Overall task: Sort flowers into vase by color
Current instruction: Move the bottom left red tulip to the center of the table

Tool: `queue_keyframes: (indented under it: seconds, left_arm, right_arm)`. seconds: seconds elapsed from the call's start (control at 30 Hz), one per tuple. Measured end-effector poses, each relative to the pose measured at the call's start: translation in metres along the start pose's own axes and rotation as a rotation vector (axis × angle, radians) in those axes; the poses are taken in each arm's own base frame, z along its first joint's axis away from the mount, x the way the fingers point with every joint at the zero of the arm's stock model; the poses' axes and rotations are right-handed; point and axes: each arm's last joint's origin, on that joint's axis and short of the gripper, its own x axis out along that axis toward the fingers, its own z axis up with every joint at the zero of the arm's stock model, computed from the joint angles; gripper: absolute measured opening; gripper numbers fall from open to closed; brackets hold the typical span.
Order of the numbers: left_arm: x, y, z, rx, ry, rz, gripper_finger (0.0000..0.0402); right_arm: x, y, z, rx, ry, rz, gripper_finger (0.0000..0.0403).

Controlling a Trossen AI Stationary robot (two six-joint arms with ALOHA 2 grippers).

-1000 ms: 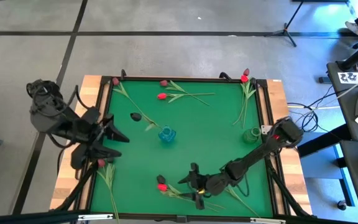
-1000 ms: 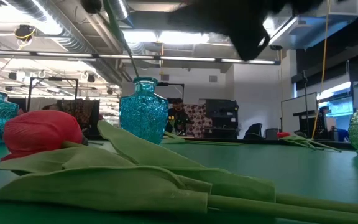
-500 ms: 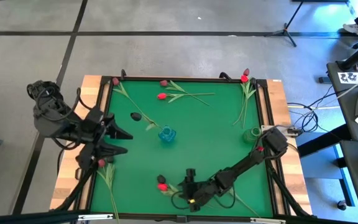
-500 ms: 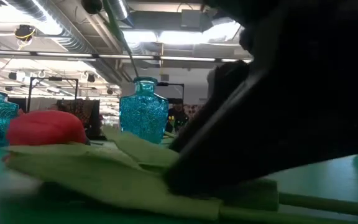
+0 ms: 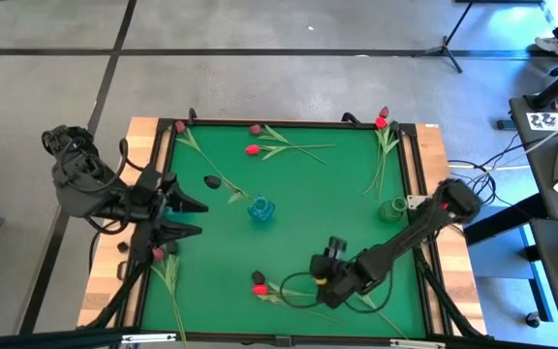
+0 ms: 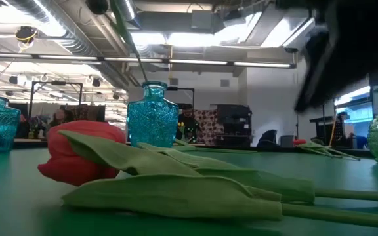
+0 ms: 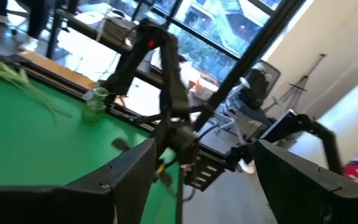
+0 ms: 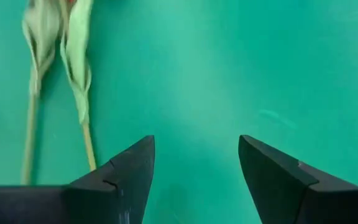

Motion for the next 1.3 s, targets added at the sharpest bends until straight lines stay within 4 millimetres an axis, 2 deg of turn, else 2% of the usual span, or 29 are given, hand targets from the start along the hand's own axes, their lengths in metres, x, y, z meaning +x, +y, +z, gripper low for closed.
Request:
queue_keyframes:
  seconds: [0.07,0.17,0.3,0.5,0.6,0.73,0.83,0.9,1.0,1.13,1.23,1.3]
  left_arm:
    - [0.0,0.001,0.0,0.009,-0.008,0.022,0.0265]
    - [0.0,0.001,0.001,0.027,-0.025,0.029,0.0265]
    - [0.001,-0.004,0.0,0.088,-0.013,-0.019,0.0265]
    - [-0.001,-0.009,0.002,0.104,-0.042,-0.056,0.0265]
    - [-0.002,-0.009,0.002,0.137,-0.041,-0.055,0.0265]
    - [-0.003,-0.007,0.004,0.137,-0.061,-0.031,0.0265]
    - [-0.002,-0.005,0.006,0.128,-0.079,-0.002,0.0265]
    - [-0.002,-0.004,0.006,0.126,-0.084,0.005,0.0265]
    - [-0.002,-0.004,0.007,0.124,-0.086,0.006,0.0265]
    - [-0.002,-0.004,0.007,0.123,-0.089,0.004,0.0265]
    - [-0.002,-0.004,0.007,0.122,-0.096,0.013,0.0265]
    - [-0.002,-0.005,0.008,0.117,-0.1,0.011,0.0265]
  right_arm:
    - [-0.009,0.005,0.004,-0.029,-0.074,0.066,0.0231]
    - [-0.011,0.022,0.006,-0.167,-0.191,0.192,0.0231]
    - [0.019,0.036,-0.002,-0.247,-0.216,0.197,0.0221]
    - [0.071,0.05,-0.018,-0.303,-0.164,0.26,0.017]
    - [0.081,0.053,-0.023,-0.308,-0.143,0.288,0.0139]
    - [0.082,0.053,-0.024,-0.308,-0.147,0.268,0.0088]
    - [0.078,0.052,-0.02,-0.316,-0.154,0.256,0.0034]
    - [0.072,0.054,-0.014,-0.339,-0.154,0.252,0.0013]
    - [0.052,0.055,0.007,-0.334,-0.153,0.225,0.0016]
    - [0.014,0.042,0.029,-0.324,-0.138,0.101,0.0007]
    - [-0.009,0.026,0.033,-0.254,-0.141,-0.017,0.0011]
    - [-0.016,0.014,0.028,-0.179,-0.128,-0.096,0.0011]
